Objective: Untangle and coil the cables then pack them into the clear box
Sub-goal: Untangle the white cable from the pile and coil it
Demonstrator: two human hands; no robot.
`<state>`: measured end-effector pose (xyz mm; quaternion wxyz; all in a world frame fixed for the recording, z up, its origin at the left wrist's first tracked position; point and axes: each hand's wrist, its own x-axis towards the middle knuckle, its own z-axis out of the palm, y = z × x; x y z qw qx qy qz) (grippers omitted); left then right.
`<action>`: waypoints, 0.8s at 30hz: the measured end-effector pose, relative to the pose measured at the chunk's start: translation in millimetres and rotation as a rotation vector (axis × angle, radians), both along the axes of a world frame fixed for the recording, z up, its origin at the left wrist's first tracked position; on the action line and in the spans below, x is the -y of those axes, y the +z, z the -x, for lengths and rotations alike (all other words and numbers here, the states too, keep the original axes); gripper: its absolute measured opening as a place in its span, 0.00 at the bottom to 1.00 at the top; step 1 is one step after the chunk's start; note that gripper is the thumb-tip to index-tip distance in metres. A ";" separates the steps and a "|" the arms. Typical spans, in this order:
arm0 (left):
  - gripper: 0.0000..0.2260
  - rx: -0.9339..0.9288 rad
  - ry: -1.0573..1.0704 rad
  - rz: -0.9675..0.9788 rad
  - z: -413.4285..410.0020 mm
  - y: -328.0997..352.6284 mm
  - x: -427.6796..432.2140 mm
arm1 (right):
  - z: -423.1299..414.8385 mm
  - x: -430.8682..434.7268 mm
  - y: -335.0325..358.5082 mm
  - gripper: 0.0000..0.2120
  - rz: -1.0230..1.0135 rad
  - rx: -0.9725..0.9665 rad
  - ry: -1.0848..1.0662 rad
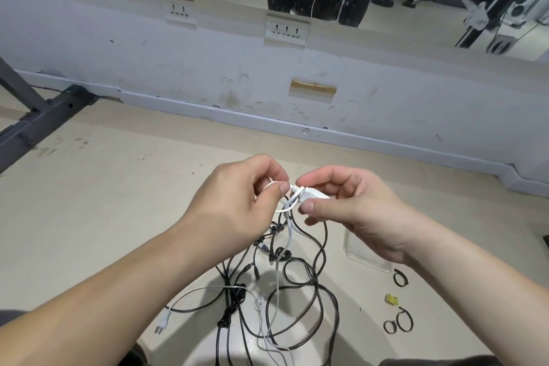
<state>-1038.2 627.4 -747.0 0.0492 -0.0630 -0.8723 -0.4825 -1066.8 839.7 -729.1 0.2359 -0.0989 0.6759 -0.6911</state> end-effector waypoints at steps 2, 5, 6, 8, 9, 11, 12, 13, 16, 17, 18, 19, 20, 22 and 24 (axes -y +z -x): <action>0.02 -0.012 -0.117 0.002 -3.2 1.5 -1.9 | -2.2 1.3 2.3 0.13 0.027 0.017 0.067; 0.04 0.025 -0.271 -0.059 -8.5 3.0 -6.2 | -5.7 1.9 2.1 0.13 0.081 0.077 0.181; 0.04 0.047 -0.286 -0.065 -9.3 2.6 -7.3 | -6.5 2.0 0.8 0.15 0.070 0.072 0.183; 0.03 0.079 -0.277 -0.085 -10.5 2.1 -9.7 | -7.3 3.3 -3.6 0.18 0.014 0.026 0.150; 0.02 0.100 -0.260 -0.131 -10.9 1.4 -10.7 | -7.7 4.9 -4.8 0.20 -0.011 -0.004 0.124; 0.03 0.158 -0.235 -0.264 -12.7 0.8 -13.8 | -7.3 7.6 -5.9 0.23 0.002 -0.035 0.055; 0.04 0.185 -0.223 -0.306 -13.7 0.8 -16.0 | -6.6 8.8 -6.1 0.25 0.027 -0.029 0.013; 0.04 0.197 -0.202 -0.317 -14.0 0.9 -17.8 | -5.3 10.1 -5.9 0.27 0.038 -0.016 -0.023; 0.03 0.190 -0.073 -0.343 -9.2 0.0 -17.1 | -1.6 12.5 -7.4 0.25 -0.043 -0.039 -0.100; 0.03 0.183 -0.016 -0.355 -5.5 -0.3 -14.4 | -1.5 12.8 -8.6 0.21 -0.067 -0.066 -0.110; 0.03 0.176 0.035 -0.360 -1.5 -0.3 -11.1 | -2.2 12.6 -10.0 0.18 -0.082 -0.087 -0.098; 0.03 0.169 0.074 -0.361 2.2 0.2 -8.4 | -3.4 11.6 -11.8 0.15 -0.091 -0.104 -0.065; 0.04 0.167 0.097 -0.358 4.7 0.9 -6.5 | -4.5 10.4 -13.1 0.13 -0.094 -0.120 -0.029; 0.05 0.170 0.100 -0.345 5.7 0.9 -4.0 | -6.1 7.6 -14.1 0.09 -0.072 -0.133 0.018; 0.05 0.184 0.053 -0.331 3.2 0.1 -3.9 | -5.7 4.9 -12.9 0.13 0.003 -0.061 0.042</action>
